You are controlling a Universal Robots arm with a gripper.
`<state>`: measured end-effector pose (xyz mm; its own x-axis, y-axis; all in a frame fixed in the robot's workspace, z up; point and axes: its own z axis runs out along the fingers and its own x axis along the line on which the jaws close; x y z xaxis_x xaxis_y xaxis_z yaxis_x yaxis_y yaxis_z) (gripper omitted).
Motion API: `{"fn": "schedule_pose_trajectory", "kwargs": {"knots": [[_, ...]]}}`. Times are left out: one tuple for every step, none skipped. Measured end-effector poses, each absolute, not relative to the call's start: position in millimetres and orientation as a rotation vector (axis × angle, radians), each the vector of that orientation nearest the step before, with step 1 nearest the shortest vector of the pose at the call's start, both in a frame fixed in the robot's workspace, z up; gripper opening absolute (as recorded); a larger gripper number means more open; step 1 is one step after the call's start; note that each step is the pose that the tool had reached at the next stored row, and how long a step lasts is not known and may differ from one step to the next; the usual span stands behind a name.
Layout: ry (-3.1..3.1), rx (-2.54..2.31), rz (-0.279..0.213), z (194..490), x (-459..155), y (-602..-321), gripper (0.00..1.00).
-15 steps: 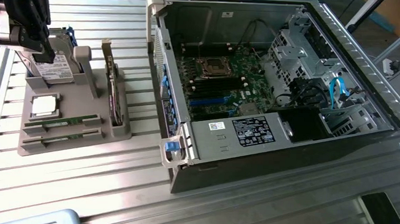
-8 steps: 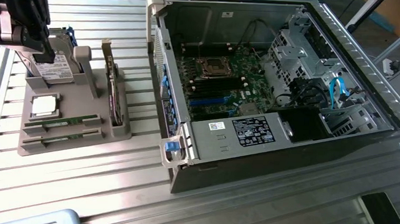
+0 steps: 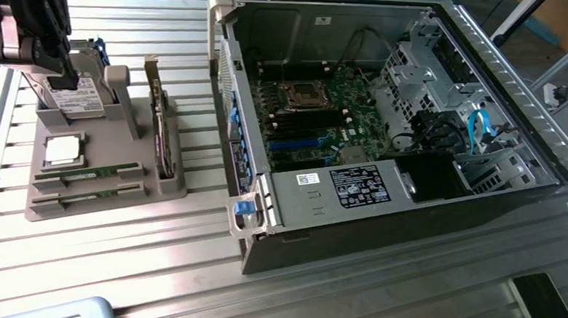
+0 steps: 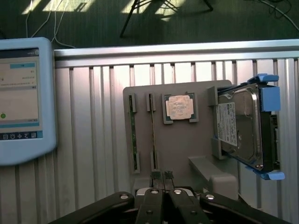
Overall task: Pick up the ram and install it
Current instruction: 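Pick up the ram and move it above insertion slot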
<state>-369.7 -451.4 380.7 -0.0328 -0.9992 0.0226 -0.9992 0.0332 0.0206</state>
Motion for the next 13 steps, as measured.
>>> {"fn": "schedule_pose_trajectory", "kwargs": {"knots": [[-2.234,2.165,0.002,380.7,-369.7,-451.4,0.11],[-2.233,2.166,0.002,380.7,-369.7,-451.4,0.11],[-2.233,2.166,0.002,380.7,-369.7,-451.4,0.11],[-2.233,2.166,0.002,380.7,-369.7,-451.4,0.11],[-2.233,2.166,0.002,380.7,-369.7,-451.4,0.11],[-2.233,2.166,0.002,380.7,-369.7,-451.4,0.11],[-2.233,2.166,0.002,380.6,-369.7,-451.4,0.11],[-2.233,2.166,0.002,380.4,-369.7,-451.4,0.11],[-2.233,2.166,0.002,380.1,-369.7,-451.4,0.11],[-2.233,2.166,0.002,379.9,-369.7,-451.4,0.11],[-2.233,2.166,0.002,379.7,-369.7,-451.4,0.11],[-2.233,2.166,0.002,379.5,-369.7,-451.4,0.11],[-2.233,2.166,0.002,379.3,-369.7,-451.4,0.11]]}}
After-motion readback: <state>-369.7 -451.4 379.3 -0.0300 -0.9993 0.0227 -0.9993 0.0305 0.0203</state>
